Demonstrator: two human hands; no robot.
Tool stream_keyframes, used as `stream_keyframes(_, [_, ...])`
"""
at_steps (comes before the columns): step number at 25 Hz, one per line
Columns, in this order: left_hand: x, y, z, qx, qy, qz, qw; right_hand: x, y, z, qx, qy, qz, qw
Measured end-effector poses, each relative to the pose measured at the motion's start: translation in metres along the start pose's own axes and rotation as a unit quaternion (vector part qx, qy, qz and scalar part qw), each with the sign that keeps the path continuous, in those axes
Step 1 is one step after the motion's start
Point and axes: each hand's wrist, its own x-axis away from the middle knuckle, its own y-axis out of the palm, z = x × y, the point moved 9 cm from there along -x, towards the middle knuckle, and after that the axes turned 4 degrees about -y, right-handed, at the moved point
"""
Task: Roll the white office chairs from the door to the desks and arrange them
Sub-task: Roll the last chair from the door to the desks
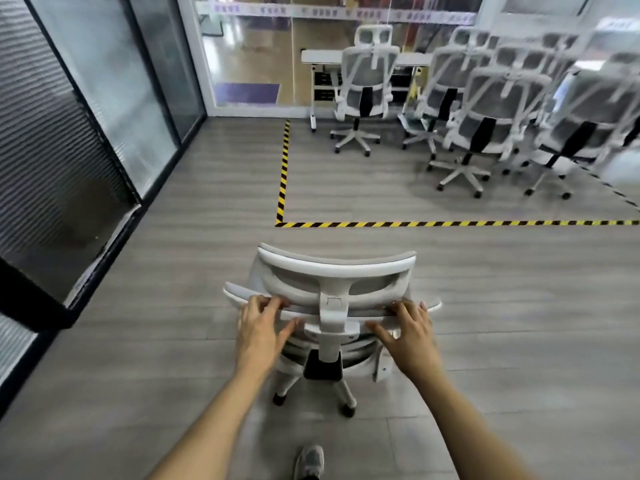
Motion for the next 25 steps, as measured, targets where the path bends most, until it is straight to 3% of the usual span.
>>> stream_keyframes(3, [-0.103,0.054,0.025,-0.042,0.032,-0.02,0.998,-0.079,0.003,0.048,0.034,0.063,0.026,0.997])
stream_keyframes(7, [-0.226,0.12,0.061,-0.015,0.052,-0.053,0.997,-0.188,0.014,0.113,-0.015,0.132,-0.005,0.991])
stream_keyframes(15, [-0.462,0.254,0.135,0.037,0.067,-0.043,0.996,-0.436,0.041,0.244,-0.055,0.127,0.049,0.989])
stream_keyframes(19, [-0.594,0.325,0.177,0.053,0.056,-0.051,0.996,-0.58,0.056,0.312,-0.093,0.134,0.019,0.986])
stream_keyframes(25, [-0.774,0.414,0.219,0.061,0.037,-0.046,0.996,-0.775,0.072,0.397,-0.046,0.109,0.003,0.993])
